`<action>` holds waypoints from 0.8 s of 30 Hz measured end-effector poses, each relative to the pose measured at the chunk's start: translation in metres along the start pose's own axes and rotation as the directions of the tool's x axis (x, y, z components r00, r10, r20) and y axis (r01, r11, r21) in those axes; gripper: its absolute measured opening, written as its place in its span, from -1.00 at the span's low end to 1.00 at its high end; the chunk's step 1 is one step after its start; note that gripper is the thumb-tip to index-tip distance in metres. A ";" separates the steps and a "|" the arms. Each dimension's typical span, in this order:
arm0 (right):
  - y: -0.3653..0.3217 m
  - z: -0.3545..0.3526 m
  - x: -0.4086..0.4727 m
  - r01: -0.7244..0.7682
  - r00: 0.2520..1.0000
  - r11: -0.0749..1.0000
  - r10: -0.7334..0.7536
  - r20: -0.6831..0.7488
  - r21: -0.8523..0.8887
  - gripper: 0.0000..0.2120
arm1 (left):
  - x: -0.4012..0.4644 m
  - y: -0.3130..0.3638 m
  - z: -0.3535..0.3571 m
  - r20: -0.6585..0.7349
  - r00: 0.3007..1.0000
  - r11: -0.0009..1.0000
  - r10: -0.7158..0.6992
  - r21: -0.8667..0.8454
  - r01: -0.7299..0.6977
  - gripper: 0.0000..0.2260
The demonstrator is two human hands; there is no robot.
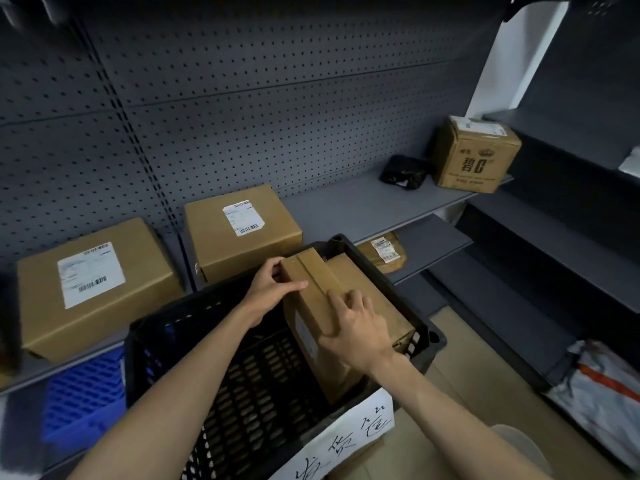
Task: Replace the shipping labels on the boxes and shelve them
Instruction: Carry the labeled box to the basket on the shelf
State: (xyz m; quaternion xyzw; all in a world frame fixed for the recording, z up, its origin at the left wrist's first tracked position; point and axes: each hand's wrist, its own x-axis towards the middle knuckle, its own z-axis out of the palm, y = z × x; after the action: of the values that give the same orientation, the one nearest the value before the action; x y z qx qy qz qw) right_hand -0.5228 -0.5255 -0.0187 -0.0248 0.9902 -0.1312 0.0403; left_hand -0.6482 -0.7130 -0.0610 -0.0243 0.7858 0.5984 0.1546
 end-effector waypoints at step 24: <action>0.017 0.028 0.015 0.029 0.994 0.996 -0.038 -0.104 -0.084 -0.40 | 0.008 -0.003 0.003 0.149 0.989 0.882 -0.011 0.467 -0.060 -0.21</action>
State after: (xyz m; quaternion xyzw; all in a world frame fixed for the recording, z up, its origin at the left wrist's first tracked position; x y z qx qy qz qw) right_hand -0.5361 -0.5172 -0.0511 -0.0359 0.9950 -0.0919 -0.0154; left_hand -0.6545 -0.7101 -0.0669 0.0680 0.8940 0.3923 0.2057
